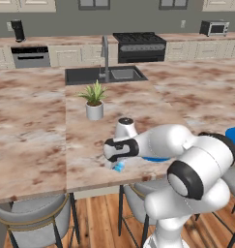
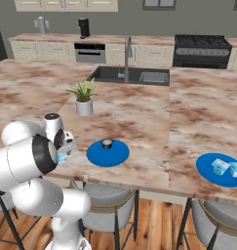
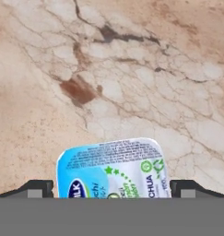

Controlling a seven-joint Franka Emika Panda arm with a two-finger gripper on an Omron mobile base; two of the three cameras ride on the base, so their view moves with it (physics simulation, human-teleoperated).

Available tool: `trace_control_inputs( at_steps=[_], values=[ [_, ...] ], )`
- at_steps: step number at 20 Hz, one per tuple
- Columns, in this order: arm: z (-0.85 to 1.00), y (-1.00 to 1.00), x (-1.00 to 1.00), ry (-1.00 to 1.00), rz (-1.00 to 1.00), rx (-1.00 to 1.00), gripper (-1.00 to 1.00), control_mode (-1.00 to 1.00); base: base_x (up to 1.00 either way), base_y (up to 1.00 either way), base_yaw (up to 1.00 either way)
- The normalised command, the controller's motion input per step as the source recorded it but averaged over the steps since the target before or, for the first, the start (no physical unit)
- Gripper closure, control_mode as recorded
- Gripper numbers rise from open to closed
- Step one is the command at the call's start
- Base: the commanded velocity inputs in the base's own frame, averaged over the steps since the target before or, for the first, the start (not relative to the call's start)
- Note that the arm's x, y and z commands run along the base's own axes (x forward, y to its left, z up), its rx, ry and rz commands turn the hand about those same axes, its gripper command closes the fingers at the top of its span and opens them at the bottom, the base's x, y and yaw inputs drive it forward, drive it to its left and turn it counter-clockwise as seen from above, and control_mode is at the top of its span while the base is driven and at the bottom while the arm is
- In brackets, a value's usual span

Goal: Place two yogurt containers on each plate.

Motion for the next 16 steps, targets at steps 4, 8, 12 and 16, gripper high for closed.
trace_control_inputs(
  at_steps=[4,8,12,16],
  values=[
    [-0.08,0.02,0.0,0.0,0.0,0.0,-1.0,-1.0,0.0,0.0,0.0],
    [-0.1,0.0,0.0,0.0,0.0,0.0,-1.0,-1.0,0.0,0.0,0.0],
    [-0.16,0.0,0.0,0.0,0.0,0.0,-1.0,-1.0,0.0,0.0,0.0],
    [-0.1,0.01,0.0,0.0,0.0,0.0,1.0,-1.0,0.0,0.0,0.0]
  ],
)
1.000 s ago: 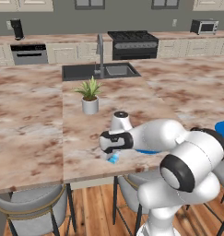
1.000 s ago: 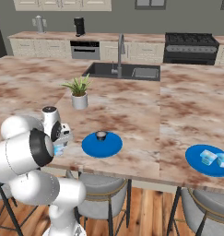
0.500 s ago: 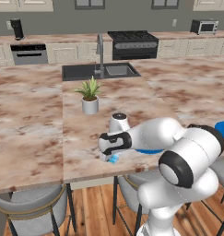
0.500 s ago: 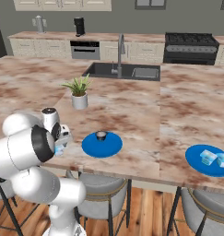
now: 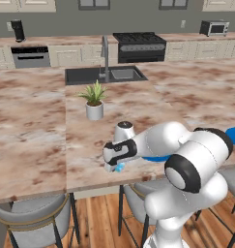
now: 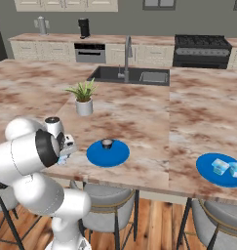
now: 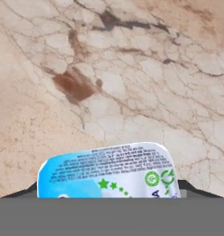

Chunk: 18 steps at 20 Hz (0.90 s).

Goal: Place two yogurt containers on each plate.

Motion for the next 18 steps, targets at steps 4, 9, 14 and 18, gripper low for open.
trace_control_inputs(
  at_steps=[4,9,14,18],
  values=[
    [0.04,0.0,-0.01,-0.03,0.0,0.02,1.0,-1.0,0.0,0.0,0.0],
    [0.25,-0.03,-0.07,-0.06,-0.07,0.01,1.0,-1.0,0.0,0.0,0.0],
    [0.42,-0.22,0.0,0.0,-0.19,0.08,1.0,-1.0,0.0,0.0,0.0],
    [0.44,-0.35,0.05,0.0,-0.24,0.08,1.0,-1.0,0.0,0.0,0.0]
  ],
)
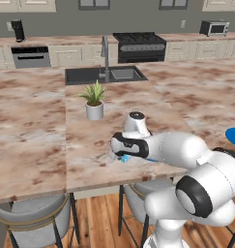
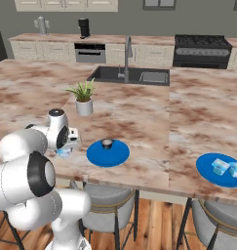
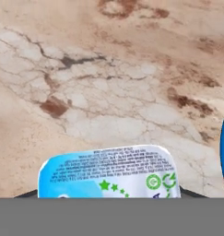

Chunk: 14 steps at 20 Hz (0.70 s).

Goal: Place two yogurt containers on each plate.

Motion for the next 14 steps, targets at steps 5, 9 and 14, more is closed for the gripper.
trace_control_inputs(
  at_steps=[5,9,14],
  values=[
    [0.24,-0.44,0.11,0.01,-0.27,0.03,1.0,-1.0,0.0,0.0,0.0],
    [0.04,-0.54,0.16,0.09,-0.36,0.0,1.0,-1.0,0.0,0.0,0.0],
    [0.0,-0.56,0.21,0.08,-0.31,0.0,1.0,-1.0,0.0,0.0,0.0]
  ],
)
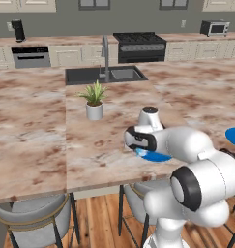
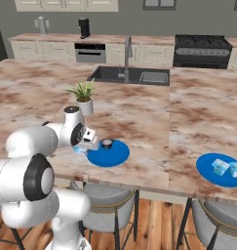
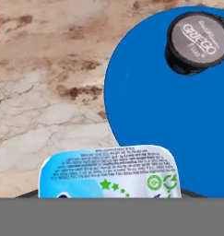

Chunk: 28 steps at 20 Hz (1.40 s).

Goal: Place two yogurt containers on each plate.

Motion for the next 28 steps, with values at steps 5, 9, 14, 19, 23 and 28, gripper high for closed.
trace_control_inputs(
  at_steps=[5,9,14,19,23,28],
  values=[
    [0.0,-0.58,0.12,0.01,-0.23,0.0,1.0,-1.0,0.0,0.0,0.0],
    [0.0,-0.57,0.01,0.0,-0.19,0.0,1.0,-1.0,0.0,0.0,0.0],
    [-0.1,-0.48,0.02,0.02,-0.15,0.01,1.0,-1.0,0.0,0.0,0.0],
    [-0.25,-0.24,0.03,0.09,-0.06,0.05,1.0,-1.0,0.0,0.0,0.0],
    [-0.22,-0.07,0.15,0.07,-0.01,0.06,1.0,-1.0,0.0,0.0,0.0],
    [-0.08,0.0,0.17,0.01,0.0,0.04,1.0,-1.0,0.0,0.0,0.0]
  ],
)
